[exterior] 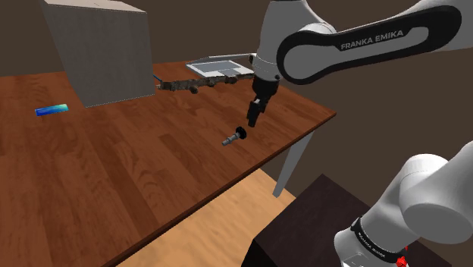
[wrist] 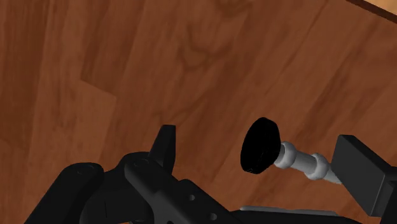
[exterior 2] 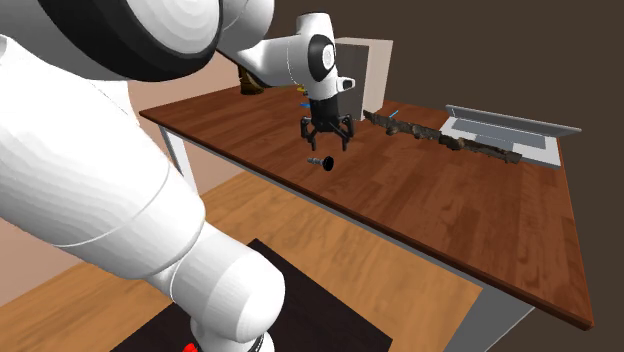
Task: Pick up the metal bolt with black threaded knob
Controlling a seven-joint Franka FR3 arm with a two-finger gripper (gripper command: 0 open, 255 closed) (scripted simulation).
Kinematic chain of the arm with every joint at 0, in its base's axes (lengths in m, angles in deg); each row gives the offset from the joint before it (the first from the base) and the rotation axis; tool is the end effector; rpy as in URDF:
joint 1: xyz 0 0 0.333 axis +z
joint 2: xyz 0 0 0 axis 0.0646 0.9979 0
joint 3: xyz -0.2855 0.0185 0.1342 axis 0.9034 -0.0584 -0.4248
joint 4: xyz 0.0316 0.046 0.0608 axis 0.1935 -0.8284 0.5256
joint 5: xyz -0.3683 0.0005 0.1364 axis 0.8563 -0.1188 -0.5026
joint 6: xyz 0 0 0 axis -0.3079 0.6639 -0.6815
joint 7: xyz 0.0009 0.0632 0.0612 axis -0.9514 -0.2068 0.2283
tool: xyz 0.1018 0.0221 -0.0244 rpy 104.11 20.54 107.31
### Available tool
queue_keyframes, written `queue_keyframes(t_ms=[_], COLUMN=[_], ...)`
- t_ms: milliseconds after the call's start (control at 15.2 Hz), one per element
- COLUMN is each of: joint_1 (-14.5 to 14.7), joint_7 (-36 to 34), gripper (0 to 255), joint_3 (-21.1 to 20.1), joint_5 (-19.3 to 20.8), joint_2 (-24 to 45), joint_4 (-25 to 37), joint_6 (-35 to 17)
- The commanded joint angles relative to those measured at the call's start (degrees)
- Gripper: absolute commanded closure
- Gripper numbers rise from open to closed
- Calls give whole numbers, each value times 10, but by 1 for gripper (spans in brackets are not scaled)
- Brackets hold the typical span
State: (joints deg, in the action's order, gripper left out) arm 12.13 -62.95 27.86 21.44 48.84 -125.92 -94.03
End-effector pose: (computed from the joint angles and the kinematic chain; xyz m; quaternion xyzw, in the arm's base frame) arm 0.4499 0.1256 0.4615 0.9775 0.1968 0.0324 0.0682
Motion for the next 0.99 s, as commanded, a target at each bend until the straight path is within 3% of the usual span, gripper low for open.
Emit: queue_keyframes(t_ms=[0, 660, 726, 924], joint_1=[9, 10, 10, 10], joint_7=[15, 8, 8, 8], gripper=[0, 0, 255, 255], joint_3=[-8, -13, -13, -13], joint_5=[6, 19, 19, 19], joint_2=[36, 74, 74, 74], joint_4=[15, -14, -15, -15], joint_6=[-21, -88, -89, -88])
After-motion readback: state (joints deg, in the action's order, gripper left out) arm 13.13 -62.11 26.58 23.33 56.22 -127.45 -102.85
